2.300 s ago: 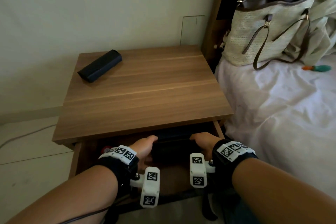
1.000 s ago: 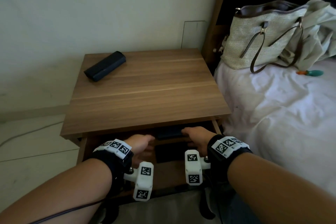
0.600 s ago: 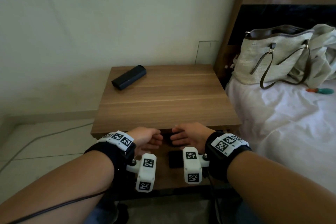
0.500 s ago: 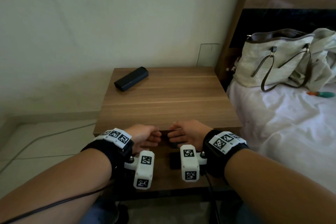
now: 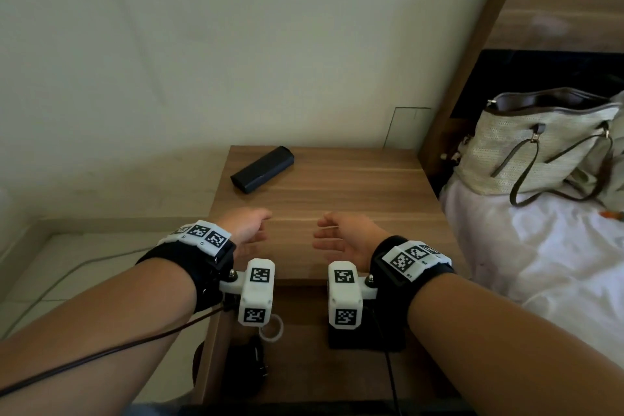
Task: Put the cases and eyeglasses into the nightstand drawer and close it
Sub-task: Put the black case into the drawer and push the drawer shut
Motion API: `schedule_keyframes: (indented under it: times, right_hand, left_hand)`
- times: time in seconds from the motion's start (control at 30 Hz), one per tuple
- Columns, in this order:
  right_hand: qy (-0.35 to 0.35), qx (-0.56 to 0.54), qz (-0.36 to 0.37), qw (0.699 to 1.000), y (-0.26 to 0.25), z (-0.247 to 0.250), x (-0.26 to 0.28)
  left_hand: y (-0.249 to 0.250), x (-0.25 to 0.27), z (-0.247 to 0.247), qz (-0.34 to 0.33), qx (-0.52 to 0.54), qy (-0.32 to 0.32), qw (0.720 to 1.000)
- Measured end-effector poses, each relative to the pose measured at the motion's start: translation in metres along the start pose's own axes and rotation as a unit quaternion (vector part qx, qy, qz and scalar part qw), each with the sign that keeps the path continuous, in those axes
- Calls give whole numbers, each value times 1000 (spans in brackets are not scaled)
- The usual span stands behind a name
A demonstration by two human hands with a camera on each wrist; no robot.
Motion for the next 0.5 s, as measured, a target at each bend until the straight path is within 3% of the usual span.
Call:
schedule_keyframes:
  times: [0.33, 0.5]
  right_hand:
    - [5, 17, 48, 999, -80, -43, -57]
    - [9, 48, 114, 992, -115, -70, -100]
  left_hand:
    - [48, -66, 23, 22, 34, 58, 997]
    - [58, -105, 28, 24, 67, 92, 993]
Point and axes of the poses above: each hand's wrist, its own x-axis away from the middle knuckle, its own z-axis out of the back of the hand, y = z × x, the point moved 8 cm from there along -x, towards the middle knuckle, and after that the axes turned 13 degrees about y, right-handed, at the moved point
